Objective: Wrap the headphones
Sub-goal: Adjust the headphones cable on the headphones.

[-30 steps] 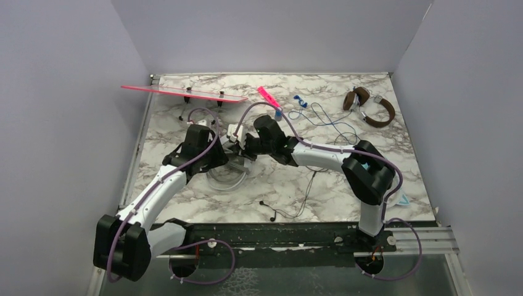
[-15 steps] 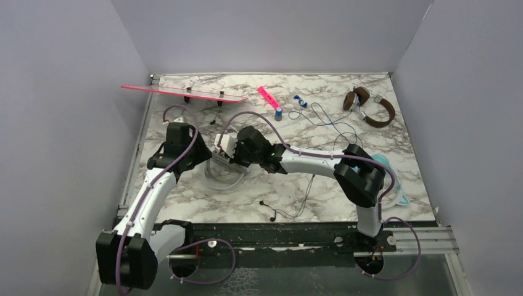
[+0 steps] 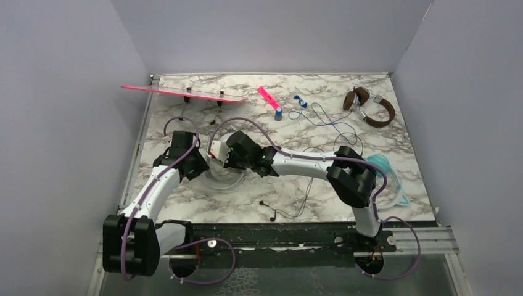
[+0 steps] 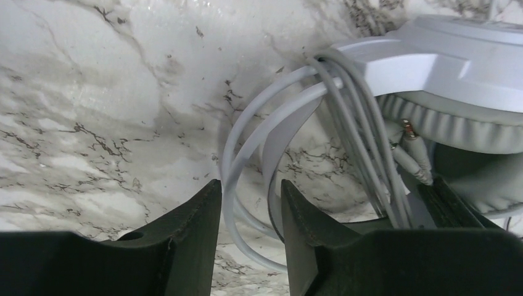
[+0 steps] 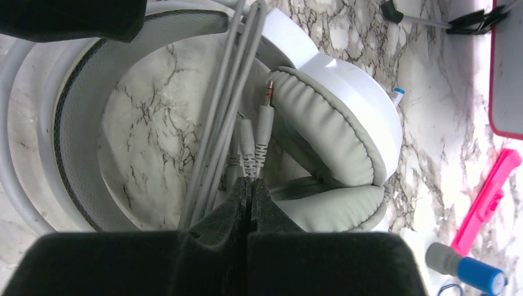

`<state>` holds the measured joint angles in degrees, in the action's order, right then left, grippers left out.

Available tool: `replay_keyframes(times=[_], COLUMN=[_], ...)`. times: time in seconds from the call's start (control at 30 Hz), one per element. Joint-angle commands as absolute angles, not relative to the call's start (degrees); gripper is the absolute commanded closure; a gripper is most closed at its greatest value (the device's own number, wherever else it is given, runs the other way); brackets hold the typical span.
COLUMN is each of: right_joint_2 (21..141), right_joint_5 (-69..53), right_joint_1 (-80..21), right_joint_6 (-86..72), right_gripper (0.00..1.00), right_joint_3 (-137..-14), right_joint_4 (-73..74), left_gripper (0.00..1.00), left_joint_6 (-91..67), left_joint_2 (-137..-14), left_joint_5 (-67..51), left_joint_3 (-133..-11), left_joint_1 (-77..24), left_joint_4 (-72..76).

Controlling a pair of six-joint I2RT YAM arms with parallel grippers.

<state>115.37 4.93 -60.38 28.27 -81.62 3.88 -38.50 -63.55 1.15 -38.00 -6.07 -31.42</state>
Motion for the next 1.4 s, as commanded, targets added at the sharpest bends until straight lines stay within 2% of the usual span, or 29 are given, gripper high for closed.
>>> replay_keyframes(times=[0.0,0.4,0.6,0.8,1.07,1.37], right_joint_2=[117.1,112.7,114.6,111.6,109.5,106.9], right_joint_5=[7.7,-7.1,-5.5,-3.9,-2.8,-1.8], right_joint_1=[-61.2,-61.2,-61.2,-61.2,-61.2,-61.1], right_joint_6=[35.5,47.0,46.8,45.9,43.9,41.6], right_gripper=[0.99,0.98,0.87,0.74,0.69,0.56], right_joint_3=[-82.4,-77.4,-81.7,-81.1,-81.7,-82.9], right_joint_4=[9.8,4.3,7.8,10.6,13.6,15.4], left_gripper=[0.60,0.66,0.68,0.68,0.69,0.69], left_joint_6=[-39.7,-39.8,-39.5,-39.5,-38.8,-38.5], left_joint_2=[-65.1,-65.1,-65.5,-64.1,-63.2,-63.0], left_joint_5=[1.1,1.0,0.9,1.2,2.1,2.4], left_joint_3=[-36.7,-35.5,-35.5,-35.4,-36.7,-37.9], left_joint_1=[-5.8,-5.8,-5.9,-5.8,-5.8,-5.9], left_joint_4=[-29.7,-27.8,-27.2,-27.4,-28.6,-29.3])
